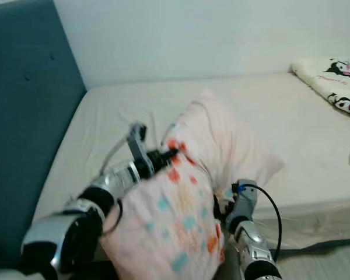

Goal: Clean up the room

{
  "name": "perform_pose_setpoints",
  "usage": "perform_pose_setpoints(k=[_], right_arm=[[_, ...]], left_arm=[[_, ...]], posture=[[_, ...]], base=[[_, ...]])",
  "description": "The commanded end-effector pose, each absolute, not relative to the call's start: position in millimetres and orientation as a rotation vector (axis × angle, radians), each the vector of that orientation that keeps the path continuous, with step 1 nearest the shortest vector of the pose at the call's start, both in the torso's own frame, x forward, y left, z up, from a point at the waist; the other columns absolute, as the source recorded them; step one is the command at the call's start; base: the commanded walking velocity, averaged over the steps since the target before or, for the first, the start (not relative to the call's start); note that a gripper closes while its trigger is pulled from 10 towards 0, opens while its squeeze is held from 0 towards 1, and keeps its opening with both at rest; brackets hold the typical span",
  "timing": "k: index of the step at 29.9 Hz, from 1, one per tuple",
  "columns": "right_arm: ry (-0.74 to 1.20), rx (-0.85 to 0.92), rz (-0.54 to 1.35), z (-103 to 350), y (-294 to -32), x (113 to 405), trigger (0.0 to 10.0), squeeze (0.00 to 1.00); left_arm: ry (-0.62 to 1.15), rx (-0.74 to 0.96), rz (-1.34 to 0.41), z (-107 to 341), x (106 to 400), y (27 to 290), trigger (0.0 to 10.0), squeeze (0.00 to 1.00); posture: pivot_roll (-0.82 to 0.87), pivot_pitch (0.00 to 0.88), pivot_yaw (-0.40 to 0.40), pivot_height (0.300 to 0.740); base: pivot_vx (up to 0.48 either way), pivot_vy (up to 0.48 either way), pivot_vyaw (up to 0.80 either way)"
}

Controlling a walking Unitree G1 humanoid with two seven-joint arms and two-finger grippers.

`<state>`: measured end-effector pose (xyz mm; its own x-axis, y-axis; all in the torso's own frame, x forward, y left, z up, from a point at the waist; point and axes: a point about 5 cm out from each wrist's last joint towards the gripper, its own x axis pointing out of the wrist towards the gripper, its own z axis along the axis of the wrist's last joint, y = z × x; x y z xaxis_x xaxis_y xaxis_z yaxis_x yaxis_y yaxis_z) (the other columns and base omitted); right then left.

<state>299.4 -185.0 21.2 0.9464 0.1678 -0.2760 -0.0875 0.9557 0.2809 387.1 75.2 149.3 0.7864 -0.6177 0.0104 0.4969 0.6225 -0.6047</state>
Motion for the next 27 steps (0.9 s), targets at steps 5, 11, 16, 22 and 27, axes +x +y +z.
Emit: perform_pose_setpoints(k=[5,11,16,22,27], right_arm=[[-0.122,0.621,0.312,78,-173,305,10.0,0.00],[-0.252,0.750,0.447,105,-169,301,10.0,0.00],[-0.324,0.834,0.631,124,-163,288,10.0,0.00],[-0.314,0.838,0.636,123,-162,283,10.0,0.00],[-0.320,0.858,0.683,129,-157,274,10.0,0.00]], left_arm=[[-0.054,-0.705,-0.534,225,413,91,0.0,0.00],[-0.084,-0.728,-0.482,236,417,89,0.0,0.00],[-0.095,-0.760,-0.401,242,419,90,0.0,0.00],[-0.070,-0.751,-0.216,233,422,112,0.0,0.00],[-0.077,-0.747,0.056,224,422,158,0.0,0.00]], posture=[[-0.15,0.011,0.047,0.300],[-0.16,0.012,0.051,0.300],[-0.17,0.015,0.050,0.300],[-0.18,0.019,0.056,0.300],[-0.20,0.024,0.068,0.300]], base=[[0.000,0.000,0.00],[0.000,0.000,0.00],[0.000,0.000,0.00],[0.000,0.000,0.00],[0.000,0.000,0.00]])
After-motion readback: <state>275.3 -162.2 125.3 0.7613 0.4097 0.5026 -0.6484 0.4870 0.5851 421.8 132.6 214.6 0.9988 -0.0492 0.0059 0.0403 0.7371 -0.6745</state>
